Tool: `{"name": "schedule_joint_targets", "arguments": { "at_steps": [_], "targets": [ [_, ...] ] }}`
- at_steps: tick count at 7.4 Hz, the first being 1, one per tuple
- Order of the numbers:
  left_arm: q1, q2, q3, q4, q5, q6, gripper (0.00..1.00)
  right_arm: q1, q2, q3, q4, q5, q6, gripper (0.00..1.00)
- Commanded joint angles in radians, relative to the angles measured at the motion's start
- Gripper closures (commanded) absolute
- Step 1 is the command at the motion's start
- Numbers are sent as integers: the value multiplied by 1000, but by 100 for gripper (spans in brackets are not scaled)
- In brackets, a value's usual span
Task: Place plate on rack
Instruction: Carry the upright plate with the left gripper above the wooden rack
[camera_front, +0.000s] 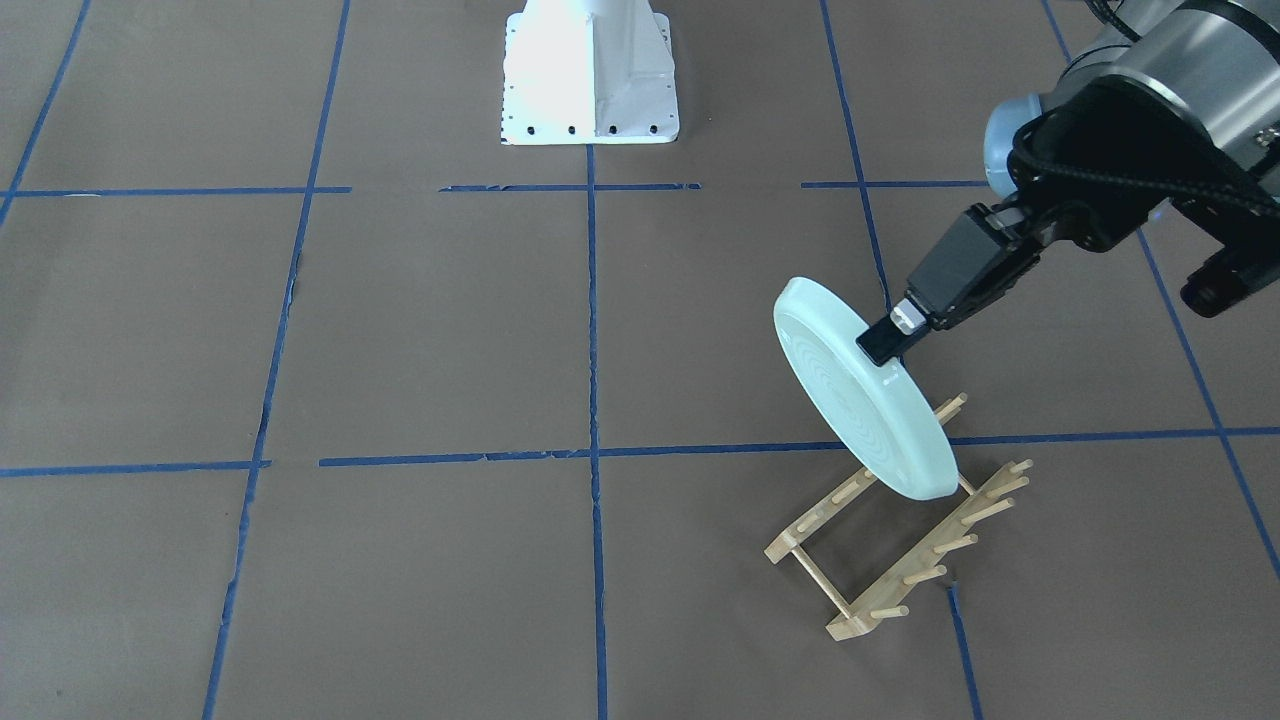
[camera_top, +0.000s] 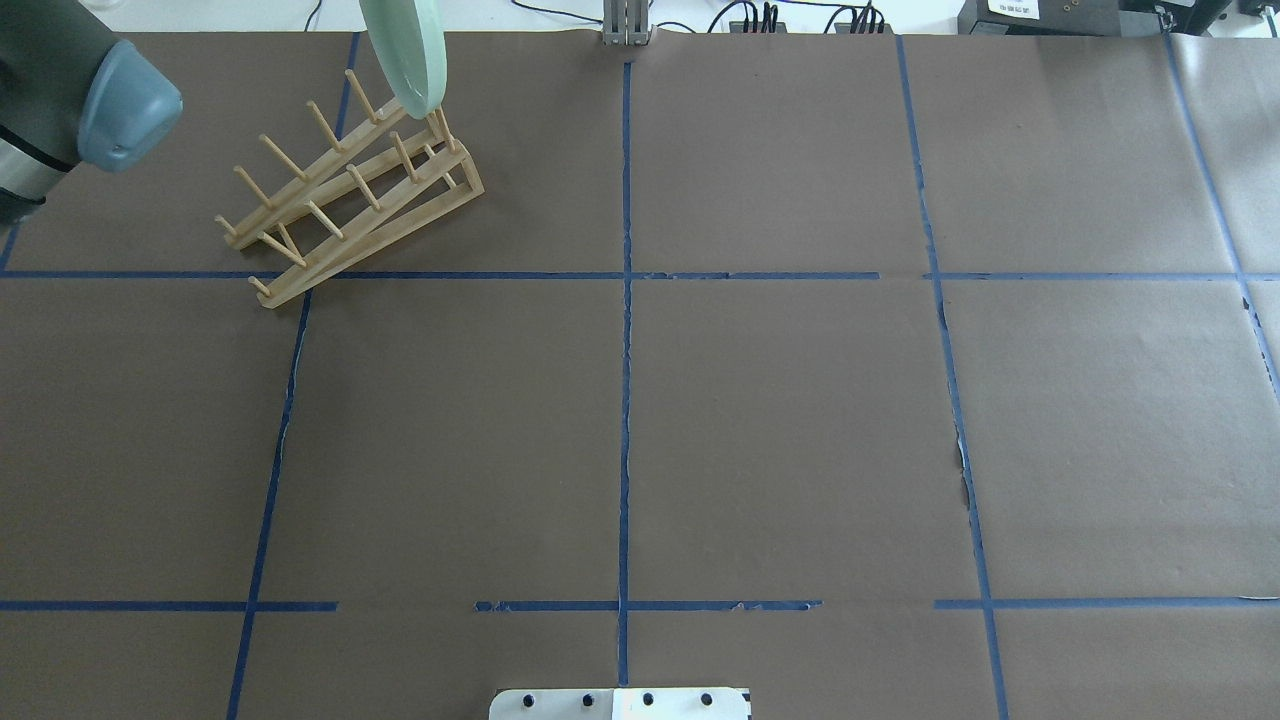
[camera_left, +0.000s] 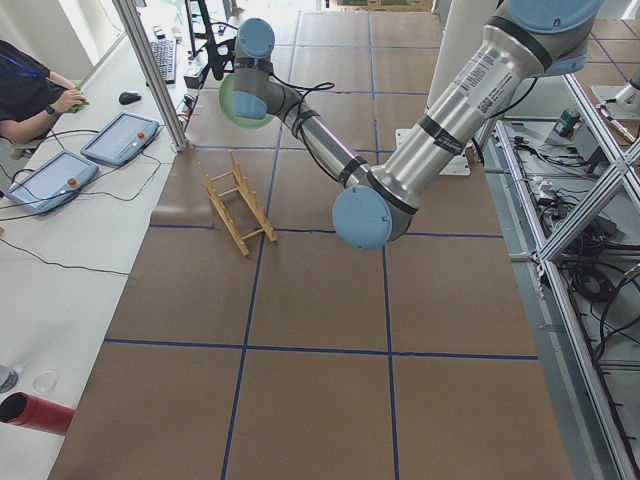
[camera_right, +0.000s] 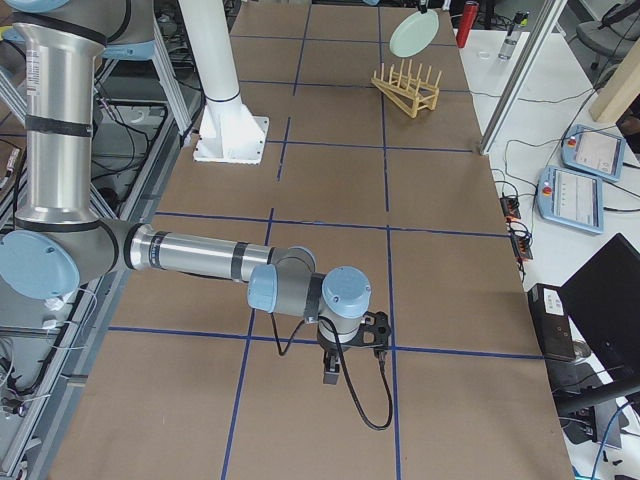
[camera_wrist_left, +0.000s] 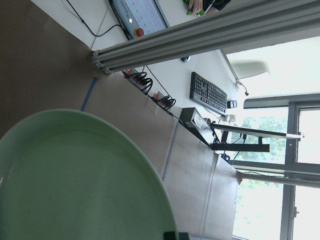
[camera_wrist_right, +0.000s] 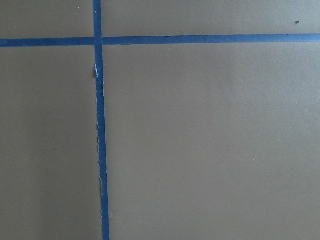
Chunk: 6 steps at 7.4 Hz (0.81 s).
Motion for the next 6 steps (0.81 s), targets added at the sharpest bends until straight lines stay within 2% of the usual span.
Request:
{"name": "schedule_joint_targets", "arguments": {
  "at_steps": [1,2,3,6],
  "targets": [
    [-4,31,75,-298,177,-149,100,1,0,0,0,0,0,0],
    [-4,32,130,-436,267,-201,100,0,0,0,0,0,0,0],
    [1,55,164,-474,276,-200,100,0,0,0,0,0,0,0],
    [10,61,259,-482,276,-185,100,1,0,0,0,0,0,0]
  ]
}}
